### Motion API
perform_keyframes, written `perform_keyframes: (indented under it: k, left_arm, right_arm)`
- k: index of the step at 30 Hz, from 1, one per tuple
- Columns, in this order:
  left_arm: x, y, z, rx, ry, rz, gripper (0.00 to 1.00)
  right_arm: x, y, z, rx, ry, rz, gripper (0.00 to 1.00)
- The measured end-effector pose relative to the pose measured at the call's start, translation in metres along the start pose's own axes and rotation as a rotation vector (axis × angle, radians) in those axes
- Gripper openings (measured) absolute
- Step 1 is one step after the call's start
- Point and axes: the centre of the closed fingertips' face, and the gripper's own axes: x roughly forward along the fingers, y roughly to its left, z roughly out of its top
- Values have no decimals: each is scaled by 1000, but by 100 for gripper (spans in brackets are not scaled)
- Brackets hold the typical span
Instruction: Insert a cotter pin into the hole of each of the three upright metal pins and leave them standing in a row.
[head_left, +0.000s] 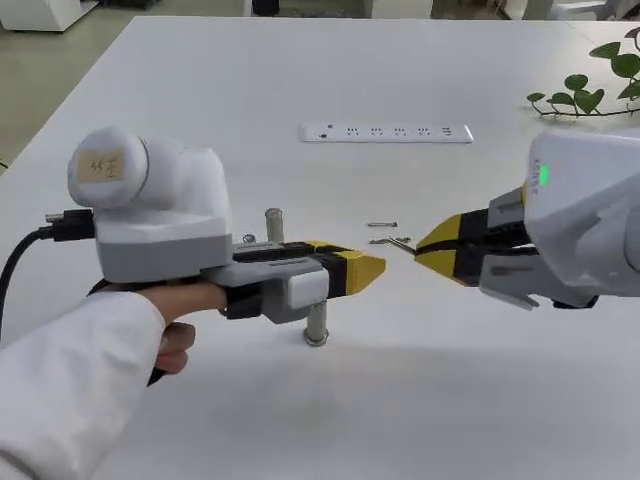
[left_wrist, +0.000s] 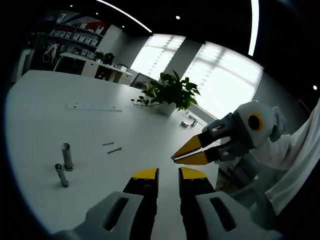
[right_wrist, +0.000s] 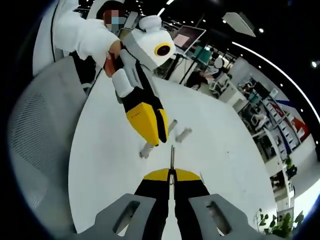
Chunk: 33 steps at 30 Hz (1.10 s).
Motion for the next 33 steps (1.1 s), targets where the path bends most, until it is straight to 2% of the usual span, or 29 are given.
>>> perform_keyframes:
  k: [6, 14, 22, 29, 32, 33]
  left_arm:
    - [5, -7, 1, 12, 12, -16, 13]
    - [7, -12, -3, 19, 36, -38, 5]
    - [6, -12, -3, 31, 40, -38, 0]
    - [1, -10, -8, 28, 69, -47, 0]
    - [-1, -10, -12, 49, 94, -53, 0]
    - [-2, -11, -13, 81, 106, -65, 0]
  right_arm:
    - [-1, 8, 5, -44, -1, -8, 0]
    - [-1, 13, 7, -74, 1, -5, 0]
    - [-1, 14, 12, -103, 0, -7, 0]
    - [1, 18, 16, -117, -3, 2, 0]
    - [2, 21, 17, -123, -3, 7, 0]
    - [2, 22, 17, -124, -4, 11, 0]
